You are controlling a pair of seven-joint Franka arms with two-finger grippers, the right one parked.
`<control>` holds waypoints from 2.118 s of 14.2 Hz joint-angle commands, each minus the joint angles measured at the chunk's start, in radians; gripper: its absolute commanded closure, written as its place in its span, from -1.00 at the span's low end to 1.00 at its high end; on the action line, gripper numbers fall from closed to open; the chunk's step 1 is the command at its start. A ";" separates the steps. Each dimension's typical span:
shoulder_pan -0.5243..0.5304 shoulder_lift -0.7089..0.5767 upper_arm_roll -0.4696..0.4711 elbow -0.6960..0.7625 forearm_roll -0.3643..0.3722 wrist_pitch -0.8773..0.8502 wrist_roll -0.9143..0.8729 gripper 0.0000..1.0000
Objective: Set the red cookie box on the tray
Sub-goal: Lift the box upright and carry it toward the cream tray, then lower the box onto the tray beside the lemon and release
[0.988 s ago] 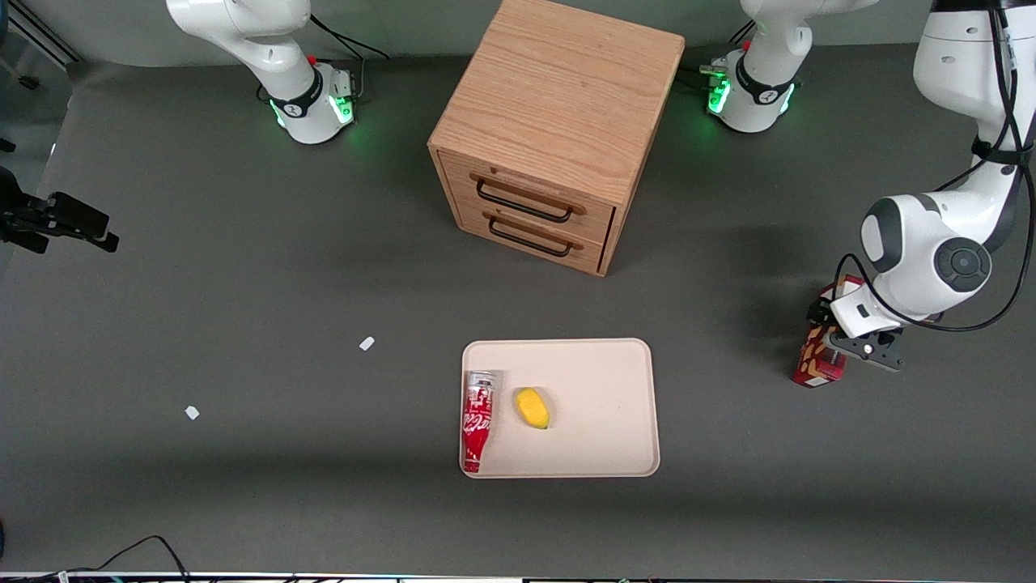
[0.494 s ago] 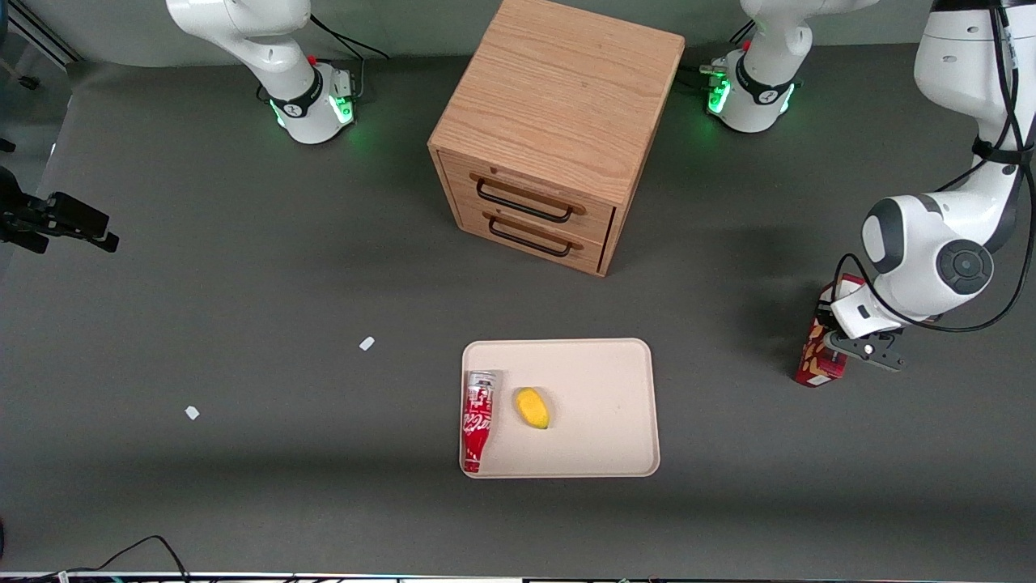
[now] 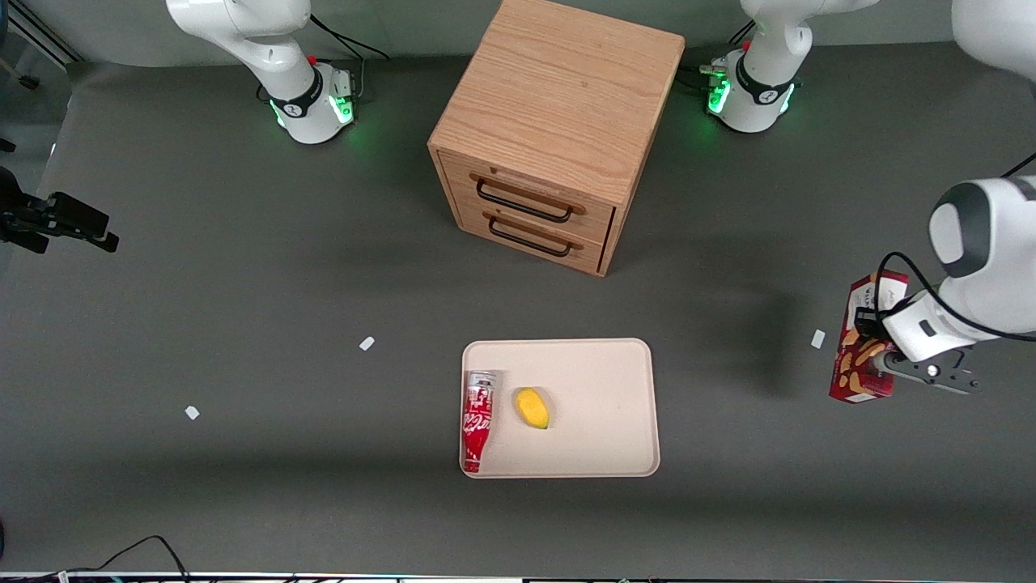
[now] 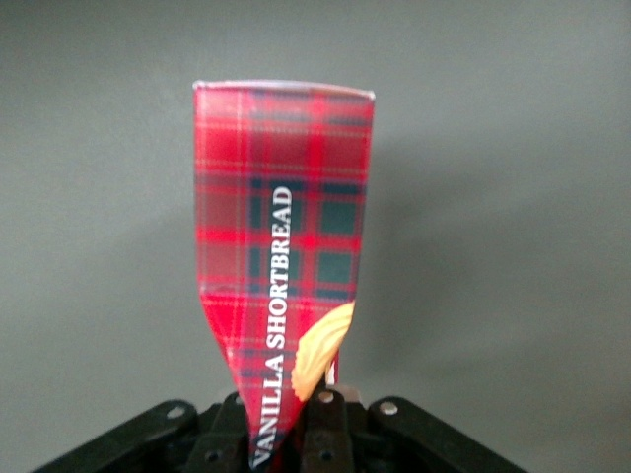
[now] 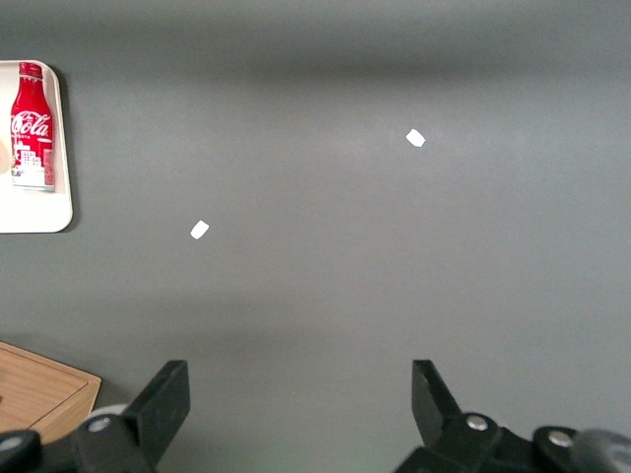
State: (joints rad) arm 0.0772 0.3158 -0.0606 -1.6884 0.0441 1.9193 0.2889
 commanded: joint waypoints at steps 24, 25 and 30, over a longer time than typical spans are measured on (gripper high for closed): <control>-0.326 0.582 -0.186 0.469 0.105 0.201 -0.830 1.00; -0.324 0.580 -0.186 0.466 0.117 0.201 -0.827 -0.04; -0.333 0.566 -0.186 0.463 0.149 0.230 -0.918 -1.00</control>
State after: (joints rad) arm -0.2358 0.8896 -0.2626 -1.2450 0.1756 2.1506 -0.5684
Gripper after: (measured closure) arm 0.361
